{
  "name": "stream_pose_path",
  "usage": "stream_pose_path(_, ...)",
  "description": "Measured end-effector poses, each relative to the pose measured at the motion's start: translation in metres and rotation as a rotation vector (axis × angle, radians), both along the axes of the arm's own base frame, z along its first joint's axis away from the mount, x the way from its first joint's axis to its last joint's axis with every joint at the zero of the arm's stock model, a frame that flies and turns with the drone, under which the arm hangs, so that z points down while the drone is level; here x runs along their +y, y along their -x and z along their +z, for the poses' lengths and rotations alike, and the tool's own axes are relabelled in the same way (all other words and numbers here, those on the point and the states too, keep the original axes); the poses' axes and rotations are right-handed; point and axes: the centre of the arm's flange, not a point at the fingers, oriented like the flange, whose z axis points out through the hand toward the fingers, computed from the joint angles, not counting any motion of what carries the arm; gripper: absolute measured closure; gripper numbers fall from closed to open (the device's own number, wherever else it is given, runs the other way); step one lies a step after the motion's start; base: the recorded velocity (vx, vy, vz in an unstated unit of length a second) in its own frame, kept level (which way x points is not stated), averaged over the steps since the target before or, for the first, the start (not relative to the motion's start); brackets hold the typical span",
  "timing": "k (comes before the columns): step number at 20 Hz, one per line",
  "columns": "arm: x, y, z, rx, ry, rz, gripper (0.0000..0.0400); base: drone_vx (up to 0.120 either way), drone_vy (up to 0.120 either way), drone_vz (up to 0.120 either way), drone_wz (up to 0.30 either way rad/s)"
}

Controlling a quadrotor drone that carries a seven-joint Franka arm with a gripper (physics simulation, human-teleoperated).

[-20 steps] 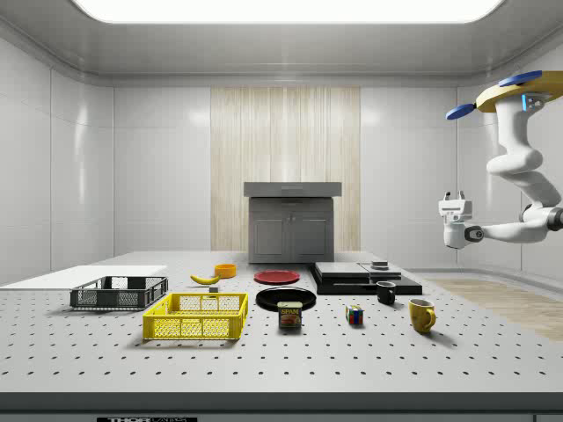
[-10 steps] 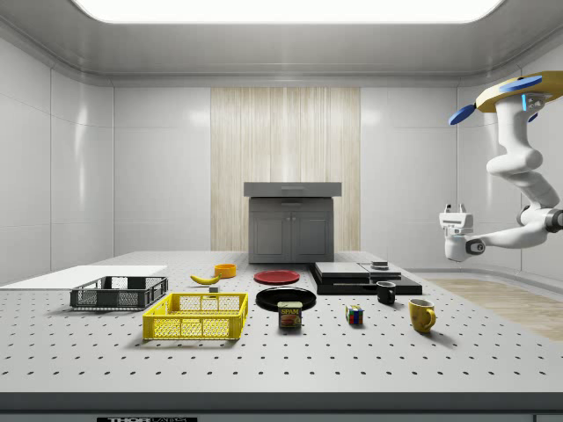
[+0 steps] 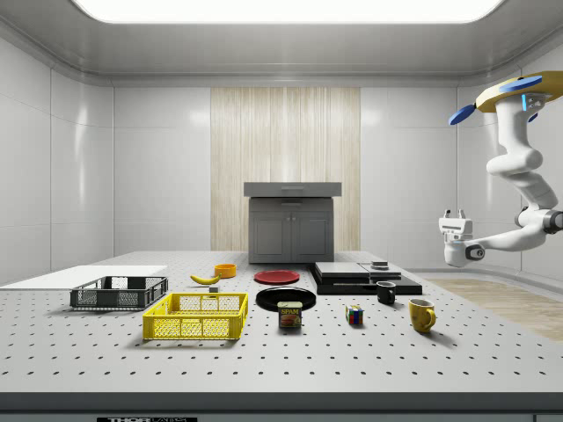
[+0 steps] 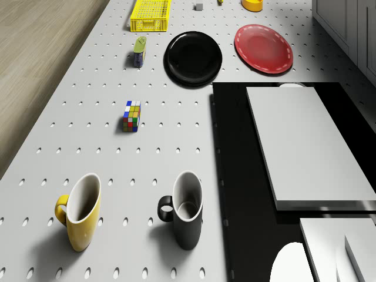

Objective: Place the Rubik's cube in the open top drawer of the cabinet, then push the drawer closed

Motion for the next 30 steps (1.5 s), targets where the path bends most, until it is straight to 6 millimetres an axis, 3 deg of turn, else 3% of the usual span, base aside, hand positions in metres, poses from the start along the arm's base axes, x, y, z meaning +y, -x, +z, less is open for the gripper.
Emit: stream_pose_path(30, 0.0017, 0.0019, 0.0032, -0.023, 0.017, 0.0, 0.0, 0.0, 0.0, 0.0, 0.0)
